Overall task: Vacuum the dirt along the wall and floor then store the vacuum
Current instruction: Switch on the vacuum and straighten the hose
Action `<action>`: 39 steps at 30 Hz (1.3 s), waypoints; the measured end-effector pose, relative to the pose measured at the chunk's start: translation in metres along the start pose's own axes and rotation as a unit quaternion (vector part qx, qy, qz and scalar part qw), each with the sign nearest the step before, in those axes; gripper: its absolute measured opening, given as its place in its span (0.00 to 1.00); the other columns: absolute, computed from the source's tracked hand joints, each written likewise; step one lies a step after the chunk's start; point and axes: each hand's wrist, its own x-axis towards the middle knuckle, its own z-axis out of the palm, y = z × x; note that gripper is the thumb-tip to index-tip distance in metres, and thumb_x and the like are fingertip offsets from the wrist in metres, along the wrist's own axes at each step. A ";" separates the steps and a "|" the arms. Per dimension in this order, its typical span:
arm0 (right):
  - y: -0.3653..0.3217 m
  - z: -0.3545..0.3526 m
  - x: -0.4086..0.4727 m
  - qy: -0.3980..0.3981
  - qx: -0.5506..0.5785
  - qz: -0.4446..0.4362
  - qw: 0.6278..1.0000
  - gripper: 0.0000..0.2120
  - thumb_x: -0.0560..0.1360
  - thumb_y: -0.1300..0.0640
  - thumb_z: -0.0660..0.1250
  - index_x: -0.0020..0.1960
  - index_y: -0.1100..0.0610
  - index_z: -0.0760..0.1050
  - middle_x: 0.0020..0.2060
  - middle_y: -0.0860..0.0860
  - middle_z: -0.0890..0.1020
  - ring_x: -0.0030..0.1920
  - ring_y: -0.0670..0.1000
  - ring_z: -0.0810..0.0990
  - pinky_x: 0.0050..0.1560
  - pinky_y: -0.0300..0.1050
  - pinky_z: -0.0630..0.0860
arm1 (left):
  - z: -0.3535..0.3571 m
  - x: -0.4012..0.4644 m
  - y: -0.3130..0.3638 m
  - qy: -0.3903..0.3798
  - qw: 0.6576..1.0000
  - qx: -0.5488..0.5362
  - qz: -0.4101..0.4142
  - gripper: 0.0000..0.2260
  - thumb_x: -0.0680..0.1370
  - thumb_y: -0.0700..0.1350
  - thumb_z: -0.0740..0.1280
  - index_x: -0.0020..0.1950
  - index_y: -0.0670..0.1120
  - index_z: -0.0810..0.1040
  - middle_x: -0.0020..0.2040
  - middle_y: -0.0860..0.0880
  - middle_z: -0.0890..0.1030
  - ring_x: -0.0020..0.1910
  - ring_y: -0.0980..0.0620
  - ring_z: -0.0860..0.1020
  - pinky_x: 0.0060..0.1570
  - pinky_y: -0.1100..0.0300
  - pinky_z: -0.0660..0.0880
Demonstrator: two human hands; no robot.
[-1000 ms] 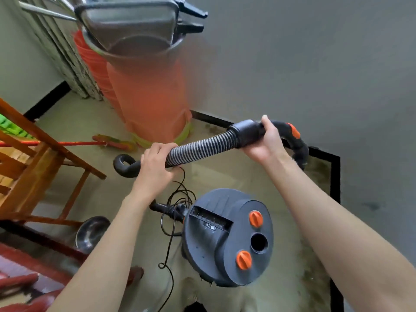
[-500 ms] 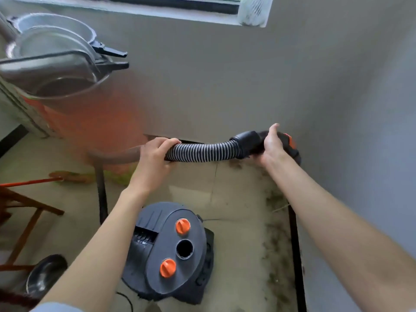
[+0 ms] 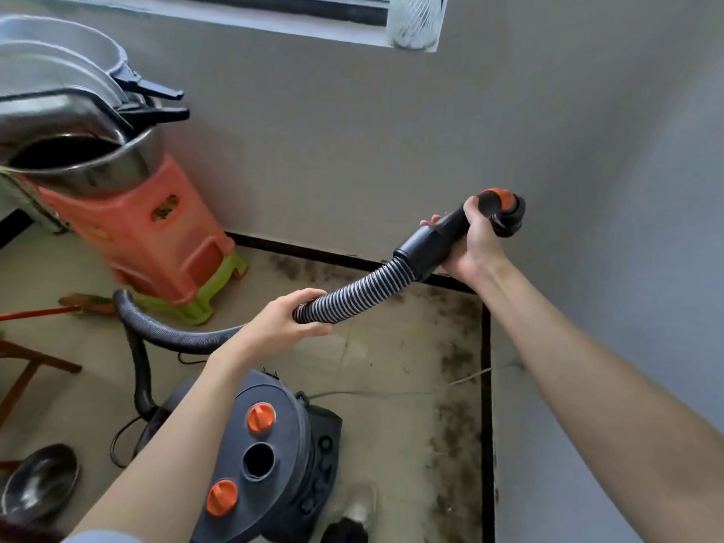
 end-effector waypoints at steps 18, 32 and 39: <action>0.003 0.087 0.197 0.021 -0.129 -0.007 0.991 0.16 0.82 0.46 0.56 0.49 0.60 0.64 0.34 0.56 0.72 0.31 0.55 0.75 0.35 0.49 0.76 | -0.007 0.151 -0.073 0.152 0.972 0.028 -0.179 0.26 0.72 0.42 0.72 0.69 0.50 0.71 0.61 0.46 0.71 0.64 0.49 0.69 0.66 0.59 0.61; 0.068 0.054 0.314 -0.183 -0.395 0.008 0.900 0.11 0.83 0.49 0.54 0.47 0.54 0.65 0.33 0.55 0.74 0.28 0.53 0.75 0.32 0.46 0.75 | -0.006 0.277 -0.080 0.183 0.941 -0.159 -0.237 0.12 0.82 0.45 0.57 0.61 0.47 0.77 0.55 0.48 0.80 0.54 0.54 0.76 0.56 0.59 0.72; 0.106 0.043 0.349 -0.288 -0.514 0.010 0.808 0.09 0.83 0.51 0.55 0.57 0.56 0.65 0.35 0.53 0.75 0.24 0.43 0.75 0.27 0.37 0.73 | -0.010 0.364 -0.087 0.232 0.881 -0.345 -0.228 0.18 0.83 0.54 0.51 0.55 0.46 0.77 0.54 0.47 0.79 0.53 0.50 0.76 0.57 0.52 0.72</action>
